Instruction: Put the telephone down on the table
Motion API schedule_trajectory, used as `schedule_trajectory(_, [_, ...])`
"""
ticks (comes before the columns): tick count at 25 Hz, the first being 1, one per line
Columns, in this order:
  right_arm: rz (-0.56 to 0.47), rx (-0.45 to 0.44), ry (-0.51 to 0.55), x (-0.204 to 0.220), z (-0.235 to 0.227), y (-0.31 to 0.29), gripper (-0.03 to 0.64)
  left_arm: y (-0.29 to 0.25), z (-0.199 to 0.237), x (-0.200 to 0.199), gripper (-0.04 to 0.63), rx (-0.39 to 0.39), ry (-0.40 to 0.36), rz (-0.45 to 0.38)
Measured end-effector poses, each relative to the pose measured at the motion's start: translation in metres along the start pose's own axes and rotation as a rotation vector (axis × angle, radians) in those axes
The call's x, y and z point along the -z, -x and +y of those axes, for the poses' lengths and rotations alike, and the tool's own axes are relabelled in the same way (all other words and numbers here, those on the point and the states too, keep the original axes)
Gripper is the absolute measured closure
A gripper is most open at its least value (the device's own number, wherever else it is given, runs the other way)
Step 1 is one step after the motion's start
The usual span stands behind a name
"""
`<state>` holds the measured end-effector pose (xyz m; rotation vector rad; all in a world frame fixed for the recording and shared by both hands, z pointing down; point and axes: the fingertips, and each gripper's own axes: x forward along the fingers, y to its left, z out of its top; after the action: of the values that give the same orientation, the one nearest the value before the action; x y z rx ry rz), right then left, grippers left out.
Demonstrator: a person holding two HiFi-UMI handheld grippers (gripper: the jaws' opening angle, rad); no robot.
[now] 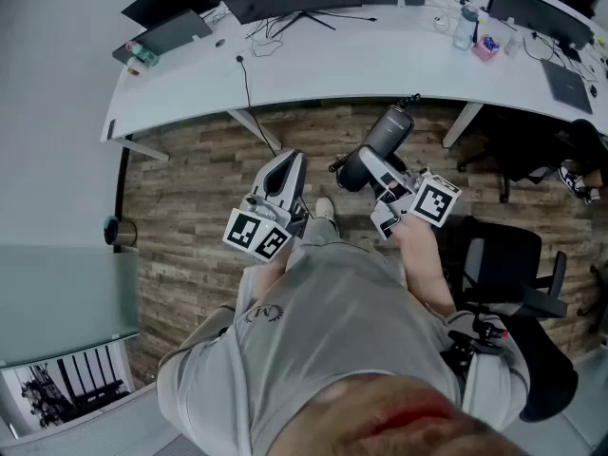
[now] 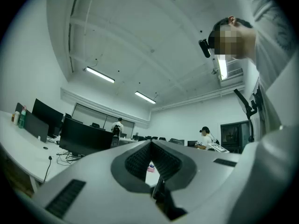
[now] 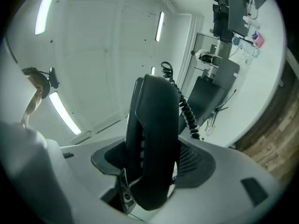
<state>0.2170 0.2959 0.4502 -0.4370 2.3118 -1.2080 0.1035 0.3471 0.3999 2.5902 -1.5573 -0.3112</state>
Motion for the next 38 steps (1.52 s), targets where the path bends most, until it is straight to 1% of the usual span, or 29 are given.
schedule_trajectory(2, [0.009, 0.023, 0.023, -0.001, -0.004, 0.002, 0.319, -0.001, 0.000, 0.006, 0.584, -0.003, 0.012, 0.012])
schedule_trajectory(5, [0.021, 0.010, 0.012, -0.001, -0.007, 0.006, 0.319, -0.004, -0.005, 0.011, 0.584, 0.000, 0.013, 0.018])
schedule_trajectory(7, [0.022, 0.018, 0.026, -0.003, -0.010, 0.009, 0.319, -0.008, -0.007, 0.011, 0.584, 0.008, 0.008, 0.020])
schedule_trajectory(10, [0.008, 0.046, 0.050, -0.004, -0.014, 0.011, 0.319, -0.011, -0.006, 0.014, 0.584, 0.023, 0.020, 0.025])
schedule_trajectory(14, [-0.011, 0.036, 0.033, -0.003, -0.012, 0.011, 0.319, -0.014, -0.003, 0.019, 0.585, 0.040, 0.039, 0.032])
schedule_trajectory(19, [0.068, 0.084, 0.152, 0.002, -0.014, 0.008, 0.319, -0.016, -0.004, 0.019, 0.584, 0.050, 0.044, 0.018])
schedule_trajectory(21, [0.077, 0.059, 0.147, 0.005, -0.012, 0.005, 0.319, -0.012, -0.005, 0.022, 0.584, 0.040, 0.046, 0.018])
schedule_trajectory(23, [0.061, 0.014, 0.093, 0.007, -0.010, 0.001, 0.319, -0.006, -0.003, 0.027, 0.584, 0.024, 0.053, 0.023])
schedule_trajectory(25, [0.046, -0.005, 0.047, 0.010, -0.012, -0.008, 0.319, 0.000, 0.008, 0.030, 0.584, 0.006, 0.068, 0.034])
schedule_trajectory(29, [0.071, 0.055, 0.051, 0.019, -0.030, -0.034, 0.319, 0.002, 0.037, 0.032, 0.584, -0.007, 0.073, 0.045])
schedule_trajectory(33, [0.071, 0.061, 0.015, 0.023, -0.043, -0.058, 0.319, -0.014, 0.070, 0.033, 0.584, 0.010, 0.101, 0.026])
schedule_trajectory(35, [0.073, 0.091, 0.028, 0.021, -0.047, -0.071, 0.319, -0.024, 0.091, 0.030, 0.585, 0.025, 0.127, 0.015])
schedule_trajectory(38, [0.116, 0.120, 0.079, 0.019, -0.052, -0.087, 0.319, -0.037, 0.113, 0.019, 0.584, 0.051, 0.145, 0.004])
